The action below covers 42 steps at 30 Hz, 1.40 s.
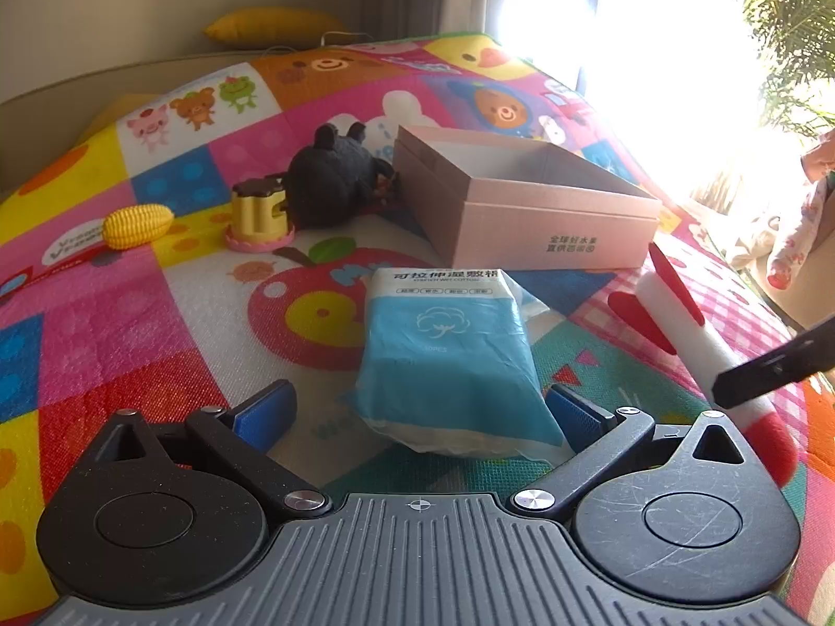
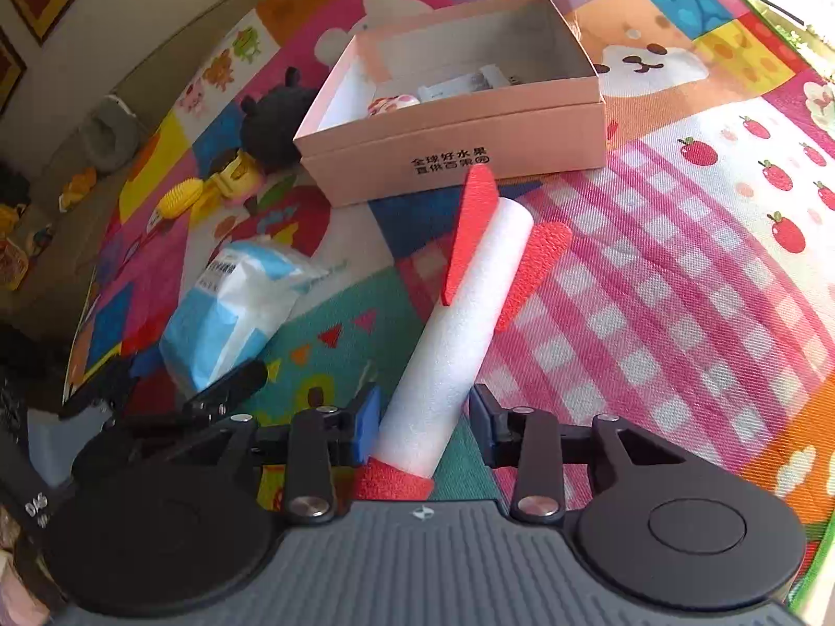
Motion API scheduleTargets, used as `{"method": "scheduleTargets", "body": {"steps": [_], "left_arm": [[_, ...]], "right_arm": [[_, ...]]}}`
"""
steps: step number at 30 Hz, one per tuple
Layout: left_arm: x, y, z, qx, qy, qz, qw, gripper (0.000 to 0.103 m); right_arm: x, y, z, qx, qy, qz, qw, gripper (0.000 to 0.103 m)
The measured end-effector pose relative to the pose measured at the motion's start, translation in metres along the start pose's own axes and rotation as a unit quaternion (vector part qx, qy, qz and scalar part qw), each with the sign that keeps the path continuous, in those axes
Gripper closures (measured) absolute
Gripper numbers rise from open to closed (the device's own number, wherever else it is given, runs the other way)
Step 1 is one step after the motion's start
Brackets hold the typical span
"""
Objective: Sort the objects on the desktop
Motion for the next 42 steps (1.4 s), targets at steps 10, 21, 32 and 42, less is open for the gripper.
{"method": "scheduleTargets", "body": {"steps": [10, 21, 32, 42], "left_arm": [[-0.01, 0.001, -0.002, 0.038, -0.021, -0.041, 0.9982, 0.0], [-0.02, -0.032, 0.011, 0.022, -0.018, -0.043, 0.9987, 0.0], [-0.032, -0.027, 0.0, 0.066, -0.022, -0.065, 0.9955, 0.043], [-0.066, -0.107, 0.074, -0.067, 0.007, -0.11, 0.9917, 0.043]], "right_arm": [[-0.005, -0.002, 0.005, -0.07, 0.072, 0.04, 0.994, 0.052], [-0.013, 0.003, 0.007, -0.112, 0.069, 0.049, 0.99, 0.066], [-0.009, 0.025, 0.032, -0.104, 0.025, 0.053, 0.993, 0.067], [0.005, -0.005, 0.112, -0.191, 0.026, 0.076, 0.978, 0.073]]}}
Point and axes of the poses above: each gripper's, at about its wrist camera, not at the fingertips, and z roughly against the way its jaws point, x to its left, y to its underside, the point moved 7 cm from there along -z, roughly the way its jaws point, and after that the axes turned 4 degrees about -y, right-handed, at the moved point
